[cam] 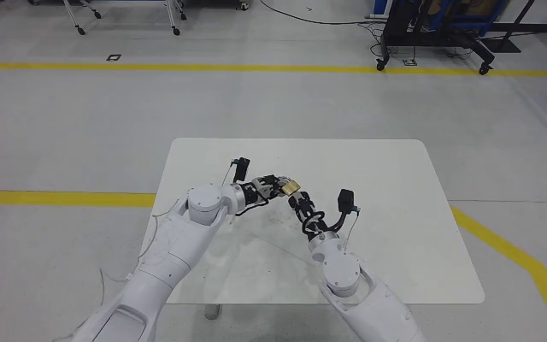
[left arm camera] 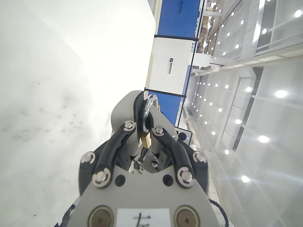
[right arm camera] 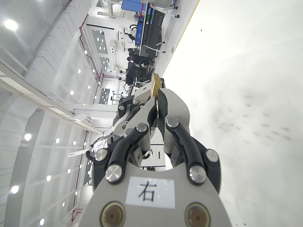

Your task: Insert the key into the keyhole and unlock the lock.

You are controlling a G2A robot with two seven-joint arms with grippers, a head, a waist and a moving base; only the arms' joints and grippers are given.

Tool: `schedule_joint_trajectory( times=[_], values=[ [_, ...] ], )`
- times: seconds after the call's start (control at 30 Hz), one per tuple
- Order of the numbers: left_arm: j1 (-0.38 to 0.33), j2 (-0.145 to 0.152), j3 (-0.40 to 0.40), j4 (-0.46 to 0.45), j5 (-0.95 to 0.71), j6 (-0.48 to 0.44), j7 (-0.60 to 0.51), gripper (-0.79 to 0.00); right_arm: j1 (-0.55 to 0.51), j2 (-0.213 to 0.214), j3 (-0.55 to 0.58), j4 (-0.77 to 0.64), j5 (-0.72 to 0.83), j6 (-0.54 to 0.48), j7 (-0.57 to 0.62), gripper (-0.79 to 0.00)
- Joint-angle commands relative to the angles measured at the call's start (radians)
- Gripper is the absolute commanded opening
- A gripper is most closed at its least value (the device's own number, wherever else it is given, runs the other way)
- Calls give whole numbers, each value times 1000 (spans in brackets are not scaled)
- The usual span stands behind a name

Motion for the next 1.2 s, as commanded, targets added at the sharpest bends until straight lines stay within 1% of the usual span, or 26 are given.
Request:
schedule_joint_trajectory(
  times=[0.0, 0.13, 0.23, 0.47, 0.6, 0.77, 0.87, 0.97, 1.03, 1.07, 1.13, 1.17],
  values=[
    [-2, -1, -2, 3, -4, 4, -1, -785, -4, -1, 5, -3, -2, -5, 2, -425],
    [-3, -3, -3, 6, -7, 11, -3, -785, -13, -3, 16, -10, -3, -13, 7, -428],
    [-5, -4, -5, 8, -7, 14, -4, -785, -19, -4, 23, -14, -3, -18, 14, -416],
    [-5, -7, -8, 13, -11, 16, -1, -785, -37, -6, 44, -26, 10, -32, 46, -425],
    [-4, -8, -11, 14, -12, 11, -3, -785, -52, -5, 63, -33, 21, -49, 63, -496],
    [-4, -9, -14, 15, -15, 9, -7, -785, -63, -6, 86, -36, 49, -65, 88, -542],
    [-3, -10, -16, 15, -17, 5, -11, -785, -62, -7, 99, -29, 69, -74, 103, -594],
    [-3, -10, -18, 16, -16, 4, -17, -785, -58, -8, 106, -18, 73, -78, 109, -600],
    [-3, -10, -19, 15, -17, -2, -24, -785, -53, -10, 106, -12, 72, -78, 113, -637],
    [-2, -10, -21, 15, -17, -6, -27, -785, -51, -11, 106, -9, 73, -78, 114, -668],
    [0, -10, -23, 13, -15, -15, -32, -785, -45, -13, 105, -3, 74, -79, 115, -699],
    [1, -9, -25, 10, -16, -25, -36, -785, -41, -14, 105, 2, 76, -78, 118, -739]
  ],
)
